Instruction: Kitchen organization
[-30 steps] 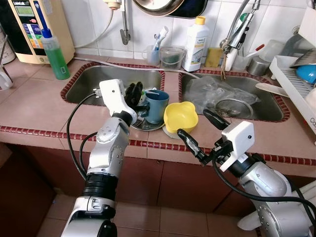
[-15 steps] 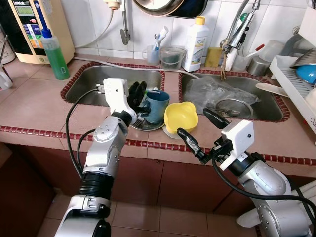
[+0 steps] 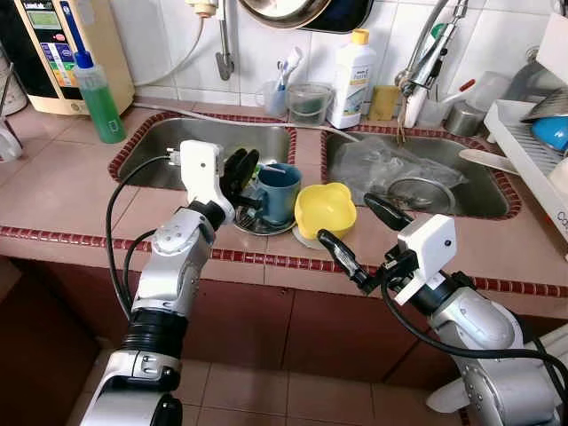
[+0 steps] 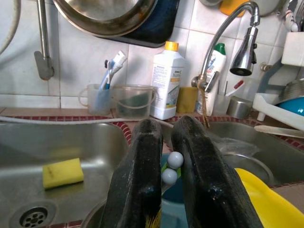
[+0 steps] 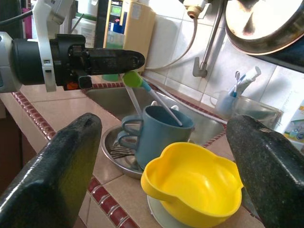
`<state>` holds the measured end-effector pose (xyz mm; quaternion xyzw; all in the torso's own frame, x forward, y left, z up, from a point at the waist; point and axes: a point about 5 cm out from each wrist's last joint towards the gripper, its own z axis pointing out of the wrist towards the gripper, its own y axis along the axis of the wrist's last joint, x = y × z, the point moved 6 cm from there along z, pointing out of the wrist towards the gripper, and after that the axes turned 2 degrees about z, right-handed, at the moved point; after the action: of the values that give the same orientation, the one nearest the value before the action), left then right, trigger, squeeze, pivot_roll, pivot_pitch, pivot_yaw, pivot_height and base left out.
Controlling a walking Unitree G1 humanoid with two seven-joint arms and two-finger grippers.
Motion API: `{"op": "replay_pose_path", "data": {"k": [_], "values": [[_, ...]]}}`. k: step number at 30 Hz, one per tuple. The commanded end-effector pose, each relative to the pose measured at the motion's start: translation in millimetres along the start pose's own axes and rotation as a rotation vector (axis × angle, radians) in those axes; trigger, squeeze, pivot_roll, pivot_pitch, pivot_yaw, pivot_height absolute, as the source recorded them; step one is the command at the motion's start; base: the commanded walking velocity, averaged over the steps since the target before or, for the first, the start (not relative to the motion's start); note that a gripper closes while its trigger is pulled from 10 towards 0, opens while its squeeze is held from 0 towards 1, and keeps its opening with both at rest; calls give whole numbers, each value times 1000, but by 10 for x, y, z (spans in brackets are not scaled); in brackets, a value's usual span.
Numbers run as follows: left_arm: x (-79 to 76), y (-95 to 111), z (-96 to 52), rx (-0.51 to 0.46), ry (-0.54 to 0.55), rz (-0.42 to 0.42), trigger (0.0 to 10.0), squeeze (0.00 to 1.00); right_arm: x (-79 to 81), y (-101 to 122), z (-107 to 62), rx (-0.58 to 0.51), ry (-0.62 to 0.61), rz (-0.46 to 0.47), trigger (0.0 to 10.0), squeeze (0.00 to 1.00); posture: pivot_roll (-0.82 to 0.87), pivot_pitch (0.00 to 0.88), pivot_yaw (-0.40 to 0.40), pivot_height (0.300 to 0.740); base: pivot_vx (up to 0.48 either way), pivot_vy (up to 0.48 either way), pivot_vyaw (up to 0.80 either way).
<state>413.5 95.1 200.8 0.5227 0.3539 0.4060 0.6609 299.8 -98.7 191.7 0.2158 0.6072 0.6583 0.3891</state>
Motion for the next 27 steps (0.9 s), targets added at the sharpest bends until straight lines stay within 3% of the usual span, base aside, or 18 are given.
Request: {"op": "replay_pose_path", "data": {"k": [1, 5, 6, 7, 8, 9, 10, 11, 18, 19, 21, 22, 27], "values": [[15, -26, -15, 8, -2, 0, 10000, 0, -24, 17, 11, -1, 1, -16, 10000, 0, -162, 0, -4, 740, 0, 0, 0], [54, 22, -15, -8, 7, 0, 10000, 0, -25, 18, 14, -2, 3, -17, 10000, 0, -160, 0, -6, 740, 0, 0, 0], [61, 60, -15, -26, 4, -11, 8627, 0, -25, 19, 16, -2, 4, -17, 10000, 0, -159, 0, -6, 740, 0, 0, 0], [61, 60, -15, -26, 4, -11, 8627, 0, -25, 19, 16, -2, 4, -17, 10000, 0, -159, 0, -6, 740, 0, 0, 0], [75, 85, -16, -38, 10, -16, 5451, 0, -25, 21, 19, -3, 5, -17, 10000, 0, -158, 0, -6, 740, 0, 0, 0], [90, 93, -13, -39, 18, -16, 4431, 0, -25, 22, 23, -4, 6, -17, 10000, 0, -158, 0, -6, 740, 0, 0, 0], [90, 93, -13, -39, 18, -16, 4431, 0, -25, 22, 23, -4, 6, -17, 10000, 0, -158, 0, -6, 740, 0, 0, 0], [92, 106, -14, -46, 17, -22, 0, 0, -26, 24, 25, -4, 6, -17, 10000, 0, -158, 0, -6, 740, 0, 0, 0], [91, 123, -21, -54, 11, -25, 0, 0, -22, 25, 23, -6, 7, -17, 10000, 0, -158, 0, -5, 740, 0, 0, 0], [89, 125, -20, -55, 9, -25, 863, 0, -22, 24, 24, -5, 6, -17, 10000, 0, -158, 0, -5, 740, 0, 0, 0], [90, 127, -19, -55, 9, -24, 863, 0, -24, 24, 26, -5, 6, -17, 10000, 0, -159, 0, -4, 740, 0, 0, 0], [86, 130, -18, -57, 6, -25, 0, 0, -23, 24, 25, -5, 6, -17, 10000, 0, -158, 0, -4, 740, 0, 0, 0], [79, 148, -17, -65, 0, -26, 0, 0, -22, 25, 24, -6, 6, -18, 10000, 0, -158, 0, -4, 740, 0, 0, 0]]}}
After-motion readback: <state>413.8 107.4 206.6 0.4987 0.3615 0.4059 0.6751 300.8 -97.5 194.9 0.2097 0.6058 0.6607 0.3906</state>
